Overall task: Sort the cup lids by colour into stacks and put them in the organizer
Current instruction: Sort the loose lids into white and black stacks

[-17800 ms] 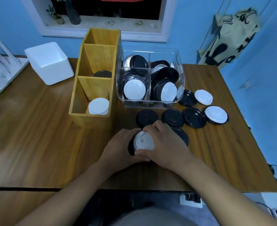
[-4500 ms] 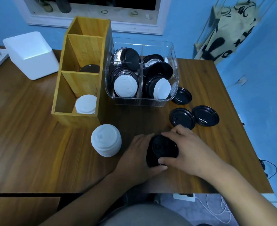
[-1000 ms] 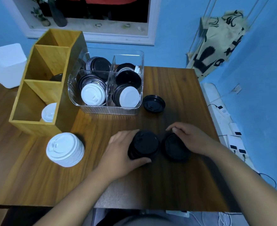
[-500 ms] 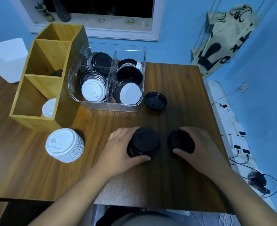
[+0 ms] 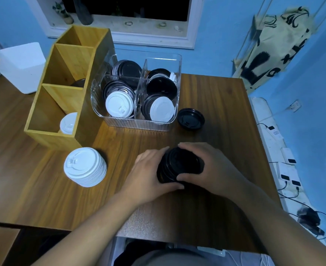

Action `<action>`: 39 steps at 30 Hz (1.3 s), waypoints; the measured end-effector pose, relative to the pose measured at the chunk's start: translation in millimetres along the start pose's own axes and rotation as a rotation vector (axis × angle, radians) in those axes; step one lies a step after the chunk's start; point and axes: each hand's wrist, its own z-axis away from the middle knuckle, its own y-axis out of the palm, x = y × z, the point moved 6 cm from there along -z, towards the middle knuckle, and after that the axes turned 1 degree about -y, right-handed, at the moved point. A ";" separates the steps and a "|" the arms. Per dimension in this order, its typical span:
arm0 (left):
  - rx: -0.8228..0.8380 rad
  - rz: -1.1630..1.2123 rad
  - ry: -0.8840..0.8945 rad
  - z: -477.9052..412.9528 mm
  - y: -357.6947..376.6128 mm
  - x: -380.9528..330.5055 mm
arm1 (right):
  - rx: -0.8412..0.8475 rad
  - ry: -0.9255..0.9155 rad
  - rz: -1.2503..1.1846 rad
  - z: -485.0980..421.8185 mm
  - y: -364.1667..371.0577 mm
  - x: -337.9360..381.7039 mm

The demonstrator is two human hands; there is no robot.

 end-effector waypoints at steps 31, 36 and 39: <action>0.013 0.010 0.023 4.1 -7.6 -4.2 | -0.182 0.132 0.474 -77.4 -18.6 -58.8; 0.009 0.017 0.020 3.9 -7.7 -3.9 | -0.287 0.101 0.055 -37.7 -52.2 -38.7; 0.004 0.015 0.016 3.8 -5.7 -1.4 | -0.225 0.224 -0.243 -21.9 -63.7 -51.5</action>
